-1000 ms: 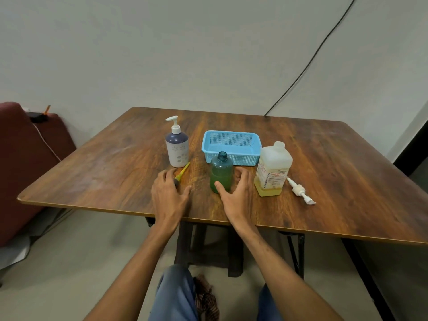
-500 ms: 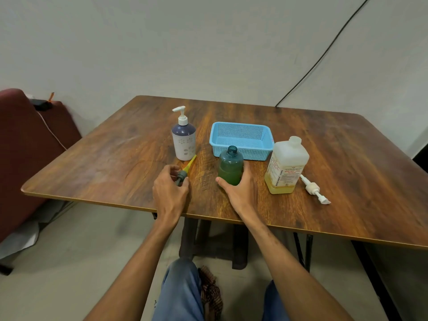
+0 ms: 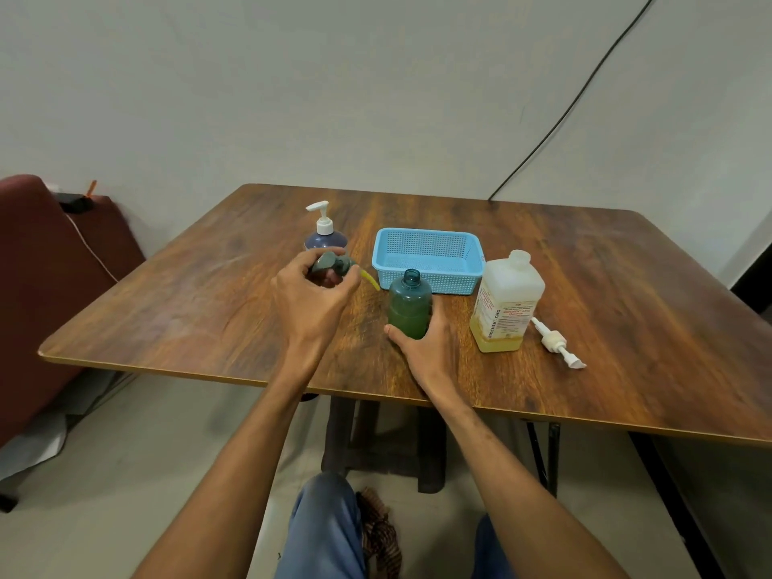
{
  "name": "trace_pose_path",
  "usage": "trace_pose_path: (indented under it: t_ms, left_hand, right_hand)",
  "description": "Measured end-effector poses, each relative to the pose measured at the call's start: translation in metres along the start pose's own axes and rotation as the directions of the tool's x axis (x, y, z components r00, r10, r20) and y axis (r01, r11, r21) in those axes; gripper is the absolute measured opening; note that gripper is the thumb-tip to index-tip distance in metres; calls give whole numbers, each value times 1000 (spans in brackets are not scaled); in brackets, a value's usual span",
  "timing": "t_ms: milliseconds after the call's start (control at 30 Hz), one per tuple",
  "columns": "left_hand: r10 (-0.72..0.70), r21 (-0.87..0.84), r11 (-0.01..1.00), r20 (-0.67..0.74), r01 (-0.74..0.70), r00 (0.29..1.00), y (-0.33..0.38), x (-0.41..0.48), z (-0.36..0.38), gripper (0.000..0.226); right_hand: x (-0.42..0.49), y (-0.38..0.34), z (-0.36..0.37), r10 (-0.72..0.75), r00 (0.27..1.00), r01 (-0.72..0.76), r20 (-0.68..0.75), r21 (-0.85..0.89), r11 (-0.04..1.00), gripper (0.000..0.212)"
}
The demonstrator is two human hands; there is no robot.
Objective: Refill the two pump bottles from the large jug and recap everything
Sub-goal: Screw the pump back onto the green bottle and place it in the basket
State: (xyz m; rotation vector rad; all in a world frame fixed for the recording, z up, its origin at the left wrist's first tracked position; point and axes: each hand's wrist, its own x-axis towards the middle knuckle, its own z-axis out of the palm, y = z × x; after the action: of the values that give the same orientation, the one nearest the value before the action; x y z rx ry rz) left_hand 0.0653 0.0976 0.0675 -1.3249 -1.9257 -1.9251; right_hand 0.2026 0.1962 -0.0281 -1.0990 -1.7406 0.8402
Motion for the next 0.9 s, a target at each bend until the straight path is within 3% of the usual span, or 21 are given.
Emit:
trace_pose_path:
  t_ms: [133,300,700,900]
  left_hand:
    - [13,-119,993,28,-9,1000,32,16,1,23]
    - [19,-130,991,108,-5,994,60,35,8,22]
    - [11,-63,998,181,1,983,79,38,23,11]
    - [-82,42,996,274,73,958,61,37,46,14]
  right_hand:
    - [-2,1,0,-6,1000,6,0,-9,1000,80]
    - [-2,-1,-2,8,1000,-8,15,-40,999,82]
    - [-3,-1,-1,42,999,-40,21,-81,996,88]
    - [-3,-1,-2,29,999,-26,29,-68,997,86]
